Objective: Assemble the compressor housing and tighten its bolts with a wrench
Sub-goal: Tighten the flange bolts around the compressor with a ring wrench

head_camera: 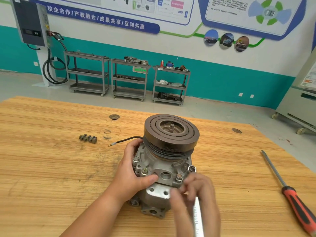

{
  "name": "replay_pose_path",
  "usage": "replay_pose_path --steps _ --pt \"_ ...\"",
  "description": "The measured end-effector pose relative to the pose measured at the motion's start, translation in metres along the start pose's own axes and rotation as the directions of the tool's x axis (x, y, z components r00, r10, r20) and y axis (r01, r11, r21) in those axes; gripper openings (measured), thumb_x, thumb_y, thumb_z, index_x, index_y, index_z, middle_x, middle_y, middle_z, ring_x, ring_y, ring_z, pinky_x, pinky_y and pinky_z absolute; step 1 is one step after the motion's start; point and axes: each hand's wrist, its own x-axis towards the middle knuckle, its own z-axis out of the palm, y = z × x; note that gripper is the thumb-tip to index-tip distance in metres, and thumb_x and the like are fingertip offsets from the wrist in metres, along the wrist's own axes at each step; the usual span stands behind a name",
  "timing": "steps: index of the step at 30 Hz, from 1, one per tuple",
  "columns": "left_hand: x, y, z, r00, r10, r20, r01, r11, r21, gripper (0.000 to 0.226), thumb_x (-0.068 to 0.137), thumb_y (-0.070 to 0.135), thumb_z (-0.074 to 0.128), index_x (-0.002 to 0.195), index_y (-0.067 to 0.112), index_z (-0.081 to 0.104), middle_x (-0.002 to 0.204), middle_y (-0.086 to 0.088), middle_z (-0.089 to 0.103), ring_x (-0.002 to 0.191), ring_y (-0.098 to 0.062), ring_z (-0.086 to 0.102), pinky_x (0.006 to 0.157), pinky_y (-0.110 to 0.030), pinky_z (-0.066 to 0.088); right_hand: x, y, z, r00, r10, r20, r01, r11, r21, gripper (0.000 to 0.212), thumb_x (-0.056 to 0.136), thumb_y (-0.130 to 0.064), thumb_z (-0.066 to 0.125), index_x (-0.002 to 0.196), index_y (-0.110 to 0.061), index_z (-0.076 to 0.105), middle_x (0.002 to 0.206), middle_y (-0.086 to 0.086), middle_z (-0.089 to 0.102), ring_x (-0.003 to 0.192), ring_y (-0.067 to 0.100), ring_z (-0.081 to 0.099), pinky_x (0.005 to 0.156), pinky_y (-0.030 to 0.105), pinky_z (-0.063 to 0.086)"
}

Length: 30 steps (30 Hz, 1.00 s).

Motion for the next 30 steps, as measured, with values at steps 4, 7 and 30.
replay_pose_path --steps 4,7,30 --pt "-0.001 0.001 0.000 1.000 -0.003 0.004 0.003 1.000 0.004 0.090 0.045 0.038 0.079 0.126 0.036 0.040 0.119 0.005 0.061 0.112 -0.021 0.062 0.095 -0.052 0.049 0.000 -0.008 0.001 0.999 0.018 -0.052 -0.006 0.977 0.214 0.038 0.042 -0.005 0.074 0.054 -0.036 0.056 0.076 -0.016 0.060 0.057 -0.001 0.053 0.053 0.013 0.046" --pt "-0.001 0.000 -0.001 1.000 -0.007 0.023 0.006 1.000 0.020 0.087 0.045 0.041 0.079 0.124 0.043 0.040 0.115 0.018 0.061 0.111 -0.017 0.062 0.094 -0.045 0.051 0.021 -0.016 -0.027 0.980 0.191 -0.050 -0.137 0.840 0.525 0.050 0.017 0.013 0.076 0.045 -0.026 0.062 0.068 -0.007 0.067 0.052 0.004 0.059 0.051 0.015 0.050" --pt "0.000 0.001 0.000 0.999 0.032 0.016 -0.032 0.999 0.043 0.081 0.046 0.042 0.077 0.117 0.058 0.042 0.121 0.010 0.060 0.113 -0.017 0.060 0.094 -0.043 0.050 0.129 0.022 -0.060 0.565 0.147 0.812 -0.823 0.162 0.544 0.048 0.089 -0.053 0.049 0.062 -0.015 0.037 0.060 0.003 0.035 0.057 0.016 0.028 0.045 0.021 0.009"
